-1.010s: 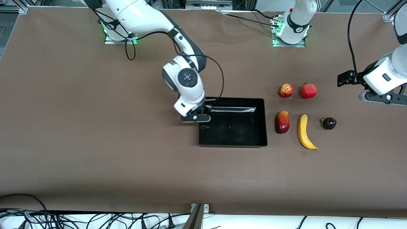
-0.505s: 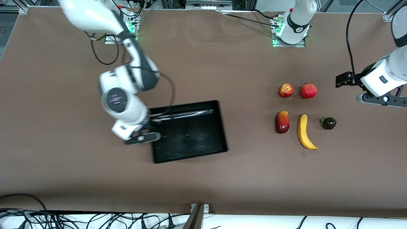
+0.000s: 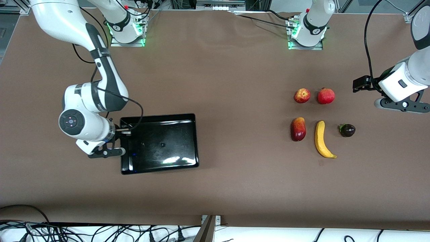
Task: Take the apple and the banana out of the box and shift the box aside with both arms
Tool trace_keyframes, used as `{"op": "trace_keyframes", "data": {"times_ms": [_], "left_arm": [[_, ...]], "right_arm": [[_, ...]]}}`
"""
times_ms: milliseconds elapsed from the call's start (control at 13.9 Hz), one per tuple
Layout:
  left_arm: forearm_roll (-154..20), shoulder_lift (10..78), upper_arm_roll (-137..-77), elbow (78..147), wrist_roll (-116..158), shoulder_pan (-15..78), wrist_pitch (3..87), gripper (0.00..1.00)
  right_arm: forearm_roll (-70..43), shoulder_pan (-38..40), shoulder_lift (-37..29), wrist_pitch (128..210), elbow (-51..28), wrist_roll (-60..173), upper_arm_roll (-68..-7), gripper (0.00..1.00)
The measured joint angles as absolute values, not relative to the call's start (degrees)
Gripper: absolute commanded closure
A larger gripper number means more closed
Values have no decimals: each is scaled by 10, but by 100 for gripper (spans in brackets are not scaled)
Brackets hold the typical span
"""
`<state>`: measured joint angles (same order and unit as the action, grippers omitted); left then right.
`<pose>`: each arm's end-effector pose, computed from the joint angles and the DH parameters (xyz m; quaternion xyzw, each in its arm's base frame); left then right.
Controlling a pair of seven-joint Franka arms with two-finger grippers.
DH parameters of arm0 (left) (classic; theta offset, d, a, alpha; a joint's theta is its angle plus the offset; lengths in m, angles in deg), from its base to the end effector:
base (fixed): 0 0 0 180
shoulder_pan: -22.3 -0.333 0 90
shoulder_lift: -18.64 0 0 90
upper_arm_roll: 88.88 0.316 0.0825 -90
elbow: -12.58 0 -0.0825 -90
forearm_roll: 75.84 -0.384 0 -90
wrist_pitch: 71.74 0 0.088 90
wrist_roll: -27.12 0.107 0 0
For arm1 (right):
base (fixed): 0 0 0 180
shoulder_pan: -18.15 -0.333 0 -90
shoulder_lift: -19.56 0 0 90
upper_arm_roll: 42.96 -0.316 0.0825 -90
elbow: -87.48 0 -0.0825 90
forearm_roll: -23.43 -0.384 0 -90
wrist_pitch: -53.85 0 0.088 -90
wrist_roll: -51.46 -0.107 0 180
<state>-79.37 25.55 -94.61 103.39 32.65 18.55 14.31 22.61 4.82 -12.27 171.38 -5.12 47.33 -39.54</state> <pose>0.5760 -0.0100 0.5448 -0.9923 0.0664 0.1020 0.0216 0.6636 0.1216 0.2926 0.9969 0.0502 -0.0580 0.0171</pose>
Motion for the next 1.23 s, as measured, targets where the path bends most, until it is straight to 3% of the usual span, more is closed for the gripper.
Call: {"op": "trace_keyframes", "data": {"times_ms": [361,433,505,577,865,1226], "left_arm": [[-794,256,-949,1034,327,186,143,0],[-794,256,-949,1034,327,186,143,0],[-794,257,-949,1034,327,186,143,0],[-794,257,-949,1034,327,186,143,0],[-794,257,-949,1034,327,186,143,0],[-794,257,-949,1034,327,185,143,0]], "right_arm": [[224,53,-84,1856,-190,505,-388,100],[223,54,-82,1881,-210,509,-386,93],[223,55,-79,1901,-226,514,-386,42],[223,55,-77,1907,-235,515,-385,0],[223,54,-51,1897,-229,516,-386,0],[223,53,39,1694,-113,514,-389,0]]}}
